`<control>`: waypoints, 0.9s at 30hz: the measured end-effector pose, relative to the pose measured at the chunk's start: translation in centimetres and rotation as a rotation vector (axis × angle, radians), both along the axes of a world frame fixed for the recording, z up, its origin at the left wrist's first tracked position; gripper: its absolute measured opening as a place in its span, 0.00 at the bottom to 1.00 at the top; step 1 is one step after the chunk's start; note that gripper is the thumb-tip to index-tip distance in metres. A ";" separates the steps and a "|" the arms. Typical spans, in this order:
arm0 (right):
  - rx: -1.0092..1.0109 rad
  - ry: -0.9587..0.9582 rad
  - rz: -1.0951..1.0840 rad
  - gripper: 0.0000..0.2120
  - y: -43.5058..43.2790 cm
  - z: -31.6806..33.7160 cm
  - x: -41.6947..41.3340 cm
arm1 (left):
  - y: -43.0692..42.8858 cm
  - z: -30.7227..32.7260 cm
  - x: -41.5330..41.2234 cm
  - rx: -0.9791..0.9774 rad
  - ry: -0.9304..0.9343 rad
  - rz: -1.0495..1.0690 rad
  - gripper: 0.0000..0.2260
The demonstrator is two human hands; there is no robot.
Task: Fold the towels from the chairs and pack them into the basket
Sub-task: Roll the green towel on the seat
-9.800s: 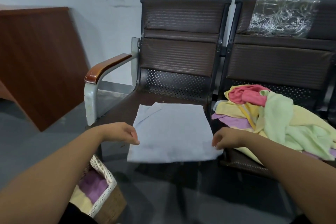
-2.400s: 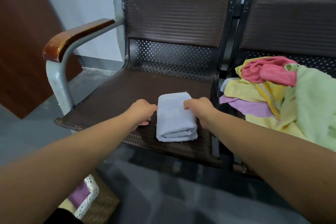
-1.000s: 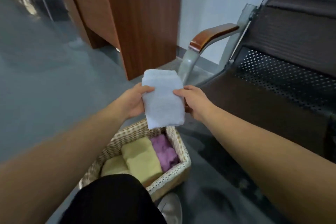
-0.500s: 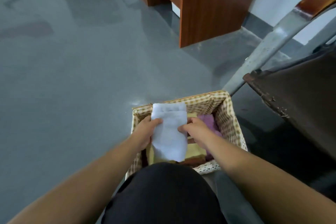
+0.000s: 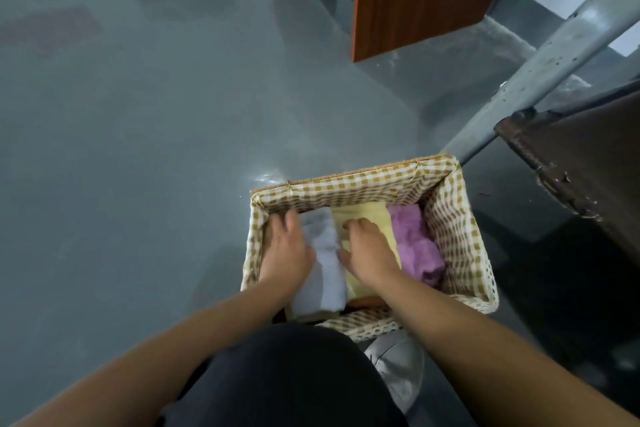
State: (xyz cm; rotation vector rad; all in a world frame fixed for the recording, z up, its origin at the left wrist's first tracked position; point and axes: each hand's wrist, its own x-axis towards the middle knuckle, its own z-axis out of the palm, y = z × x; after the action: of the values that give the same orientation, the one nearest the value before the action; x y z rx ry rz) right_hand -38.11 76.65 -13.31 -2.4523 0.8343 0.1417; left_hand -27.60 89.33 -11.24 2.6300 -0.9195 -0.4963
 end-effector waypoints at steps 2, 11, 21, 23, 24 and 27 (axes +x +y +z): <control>-0.099 0.155 0.155 0.35 -1.2 -0.6 -0.7 | -0.7 -1.2 -0.1 0.074 -0.066 -0.306 0.32; -0.020 0.499 0.281 0.48 -2.7 -3.3 -2.0 | -1.9 -7.3 4.1 0.475 0.056 -0.518 0.58; 0.165 0.172 -0.038 0.31 -5.2 5.1 -3.5 | -6.7 3.9 2.9 0.529 0.036 -0.651 0.28; 0.196 0.112 -0.095 0.31 -5.8 9.0 -5.0 | -8.3 8.3 1.9 0.495 0.005 -0.715 0.23; 0.197 0.073 -0.126 0.29 -6.0 11.0 -5.7 | -9.1 10.3 1.5 0.476 -0.002 -0.737 0.21; 0.160 -0.085 -0.261 0.22 -6.7 17.8 -9.5 | -11.7 17.1 -1.3 0.333 -0.033 -0.745 0.21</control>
State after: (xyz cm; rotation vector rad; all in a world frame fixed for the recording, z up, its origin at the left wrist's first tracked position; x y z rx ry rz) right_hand -47.57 69.93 4.46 -2.1644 1.0529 0.0074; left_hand -28.88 77.67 5.81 2.4885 -1.9845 -0.8327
